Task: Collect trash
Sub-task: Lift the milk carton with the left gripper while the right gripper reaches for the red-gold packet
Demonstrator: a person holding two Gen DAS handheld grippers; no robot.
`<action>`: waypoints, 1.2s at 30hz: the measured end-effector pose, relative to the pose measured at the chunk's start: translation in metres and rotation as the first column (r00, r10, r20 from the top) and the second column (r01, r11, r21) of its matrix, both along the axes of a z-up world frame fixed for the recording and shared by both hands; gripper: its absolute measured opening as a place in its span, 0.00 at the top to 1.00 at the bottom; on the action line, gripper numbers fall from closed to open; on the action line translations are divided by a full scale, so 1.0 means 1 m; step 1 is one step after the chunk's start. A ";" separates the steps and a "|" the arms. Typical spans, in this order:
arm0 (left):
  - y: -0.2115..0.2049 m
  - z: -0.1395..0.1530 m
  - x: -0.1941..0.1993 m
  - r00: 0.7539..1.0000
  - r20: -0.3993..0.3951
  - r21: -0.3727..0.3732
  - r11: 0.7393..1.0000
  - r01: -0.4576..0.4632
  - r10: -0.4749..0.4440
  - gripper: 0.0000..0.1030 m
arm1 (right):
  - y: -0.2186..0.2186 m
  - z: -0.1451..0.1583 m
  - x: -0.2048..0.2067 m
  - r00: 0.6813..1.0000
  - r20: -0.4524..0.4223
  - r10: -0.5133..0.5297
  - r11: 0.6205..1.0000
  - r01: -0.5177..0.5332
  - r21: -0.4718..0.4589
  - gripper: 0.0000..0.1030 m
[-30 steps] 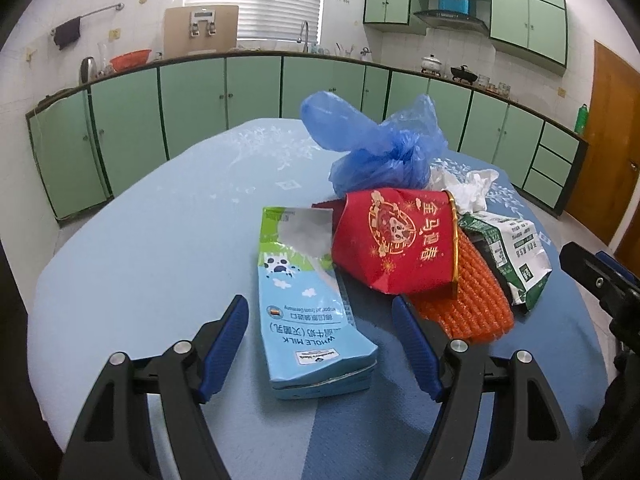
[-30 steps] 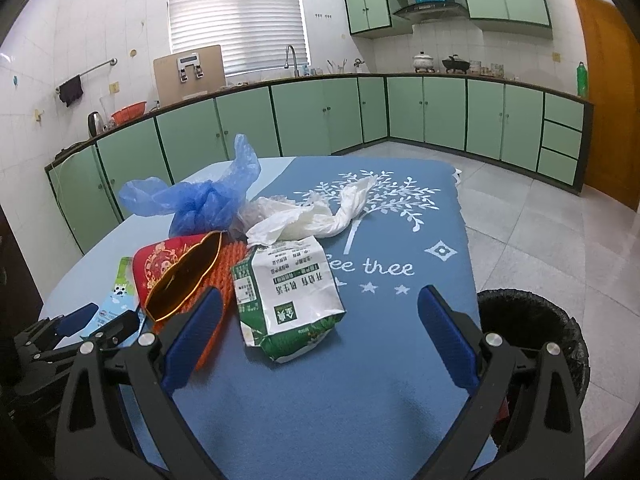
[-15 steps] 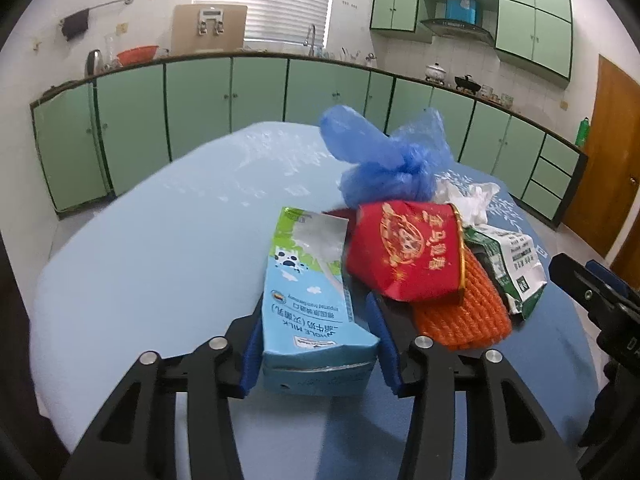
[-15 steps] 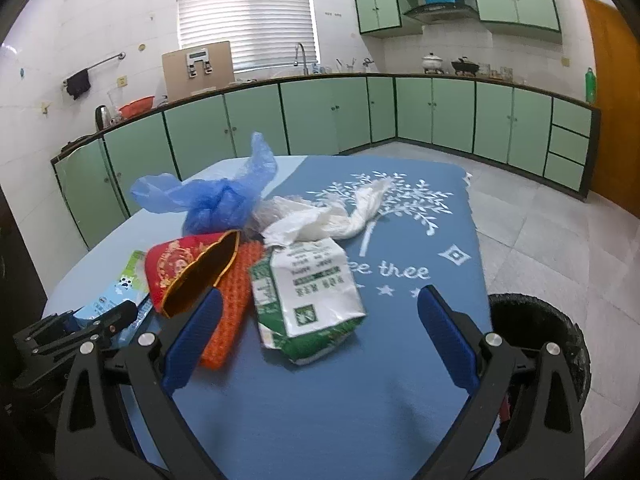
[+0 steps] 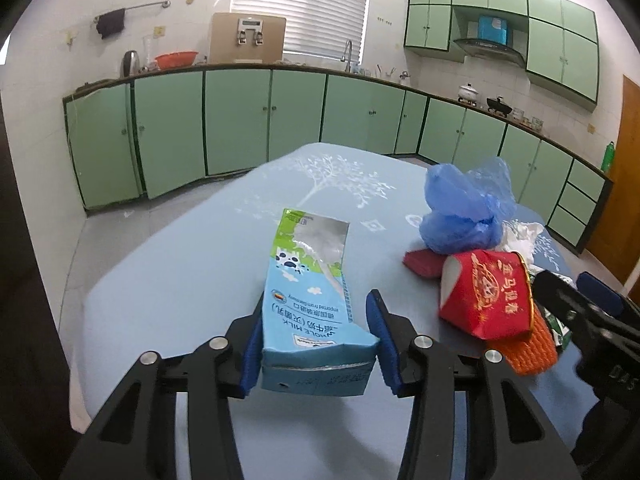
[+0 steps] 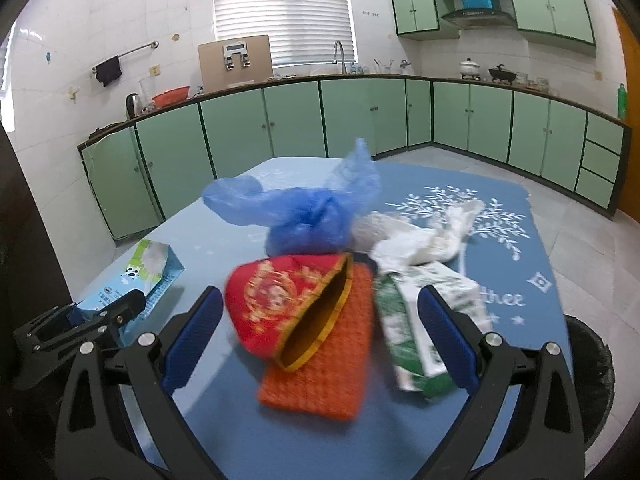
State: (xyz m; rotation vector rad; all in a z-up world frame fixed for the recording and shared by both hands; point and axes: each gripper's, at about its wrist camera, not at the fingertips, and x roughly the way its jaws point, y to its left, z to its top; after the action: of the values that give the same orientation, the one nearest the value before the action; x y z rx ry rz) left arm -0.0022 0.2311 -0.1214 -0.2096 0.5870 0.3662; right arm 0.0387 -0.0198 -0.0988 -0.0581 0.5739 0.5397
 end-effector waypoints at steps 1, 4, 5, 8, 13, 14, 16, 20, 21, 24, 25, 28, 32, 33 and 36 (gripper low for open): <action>0.002 0.000 0.000 1.000 0.000 0.001 1.000 0.002 -0.002 0.54 | 0.003 0.000 0.001 1.000 -0.003 -0.005 1.000 0.005 -0.001 0.08; 0.011 0.000 0.001 1.000 0.001 -0.007 1.000 0.002 -0.002 0.54 | 0.016 -0.002 0.002 1.000 -0.006 -0.022 1.000 0.022 -0.011 0.08; 0.013 0.001 0.000 1.000 0.001 -0.009 1.000 0.002 -0.002 0.54 | 0.020 -0.003 0.002 1.000 -0.006 -0.027 0.999 0.027 -0.018 0.08; 0.020 0.001 0.000 1.000 0.003 -0.021 1.000 0.003 -0.003 0.54 | 0.032 -0.006 0.006 0.999 -0.018 -0.050 0.998 0.049 -0.036 0.08; 0.021 -0.002 -0.003 1.000 0.003 -0.023 1.000 0.007 -0.007 0.55 | 0.045 -0.010 0.014 0.996 -0.032 -0.079 0.995 0.077 -0.057 0.08; 0.022 -0.003 -0.003 1.000 0.002 -0.026 1.000 0.008 -0.008 0.55 | 0.046 -0.011 0.015 0.996 -0.032 -0.083 0.995 0.081 -0.062 0.08; 0.024 -0.004 -0.003 1.000 0.001 -0.034 0.999 0.004 -0.004 0.55 | 0.051 -0.014 0.016 0.995 -0.033 -0.095 0.993 0.092 -0.081 0.08; 0.027 -0.004 0.001 1.000 -0.011 -0.055 0.998 0.005 -0.005 0.55 | 0.055 -0.020 0.022 0.993 -0.058 -0.103 0.990 0.096 -0.107 0.08; 0.026 -0.004 0.004 1.000 -0.019 -0.056 0.998 0.007 -0.008 0.55 | 0.055 -0.021 0.023 0.992 -0.066 -0.104 0.989 0.097 -0.109 0.09; 0.026 -0.004 0.005 1.000 -0.027 -0.054 0.999 0.009 -0.011 0.55 | 0.056 -0.023 0.027 0.992 -0.090 -0.093 0.990 0.083 -0.110 0.20; 0.026 -0.005 0.006 1.000 -0.029 -0.055 0.998 0.010 -0.011 0.55 | 0.056 -0.024 0.027 0.992 -0.095 -0.088 0.991 0.078 -0.110 0.23; 0.027 -0.003 0.004 1.000 -0.028 -0.064 0.998 0.004 -0.006 0.55 | 0.058 -0.025 0.026 0.993 -0.098 -0.059 0.994 0.049 -0.103 0.34; 0.027 0.002 0.003 1.000 -0.016 -0.056 0.998 0.002 -0.003 0.55 | 0.057 -0.023 0.023 0.994 -0.103 -0.035 0.997 0.027 -0.076 0.38; 0.027 0.003 0.003 1.000 -0.016 -0.056 0.998 0.002 -0.003 0.55 | 0.053 -0.021 0.023 0.994 -0.103 -0.033 0.998 0.027 -0.063 0.38; 0.025 0.003 0.004 1.000 -0.017 -0.060 0.998 0.004 -0.005 0.55 | 0.046 -0.016 0.019 0.996 -0.089 -0.027 0.999 0.023 -0.041 0.38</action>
State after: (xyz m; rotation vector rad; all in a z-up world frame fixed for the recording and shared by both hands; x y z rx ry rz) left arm 0.0015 0.2564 -0.1182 -0.2633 0.6160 0.3470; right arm 0.0582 0.0266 -0.1143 -0.0652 0.6723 0.5083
